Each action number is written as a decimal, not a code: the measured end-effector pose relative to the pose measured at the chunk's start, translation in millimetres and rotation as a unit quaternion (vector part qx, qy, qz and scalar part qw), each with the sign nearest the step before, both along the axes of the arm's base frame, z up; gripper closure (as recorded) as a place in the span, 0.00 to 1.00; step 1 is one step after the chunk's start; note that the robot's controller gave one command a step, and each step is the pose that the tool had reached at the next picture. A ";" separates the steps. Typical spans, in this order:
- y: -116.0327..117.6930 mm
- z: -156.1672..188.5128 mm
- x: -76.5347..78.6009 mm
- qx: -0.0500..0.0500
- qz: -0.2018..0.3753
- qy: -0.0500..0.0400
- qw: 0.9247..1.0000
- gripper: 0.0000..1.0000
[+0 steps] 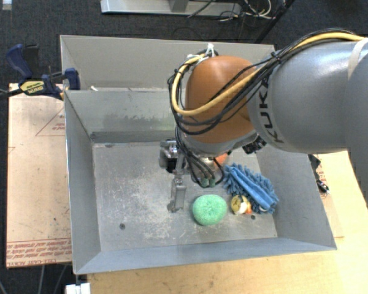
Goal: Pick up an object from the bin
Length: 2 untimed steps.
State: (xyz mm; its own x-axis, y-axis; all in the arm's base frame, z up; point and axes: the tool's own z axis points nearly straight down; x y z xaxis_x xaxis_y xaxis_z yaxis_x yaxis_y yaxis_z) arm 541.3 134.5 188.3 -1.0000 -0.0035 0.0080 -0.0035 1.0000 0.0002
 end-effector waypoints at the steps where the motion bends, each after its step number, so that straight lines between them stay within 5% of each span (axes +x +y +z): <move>1: -0.8 4.6 1.8 0.001 -0.002 -0.004 1.000 0.00; 2: -54.5 -57.2 8.1 0.001 0.033 -0.005 0.999 0.00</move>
Offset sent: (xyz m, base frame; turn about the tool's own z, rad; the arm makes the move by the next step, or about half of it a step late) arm 0.0115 -0.1084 -0.1183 -0.1208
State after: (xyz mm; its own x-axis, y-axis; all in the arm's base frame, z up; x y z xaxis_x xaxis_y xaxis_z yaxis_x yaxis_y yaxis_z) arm 549.4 80.0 131.1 -0.9976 -0.0688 -0.0017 -0.0688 0.9976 0.0020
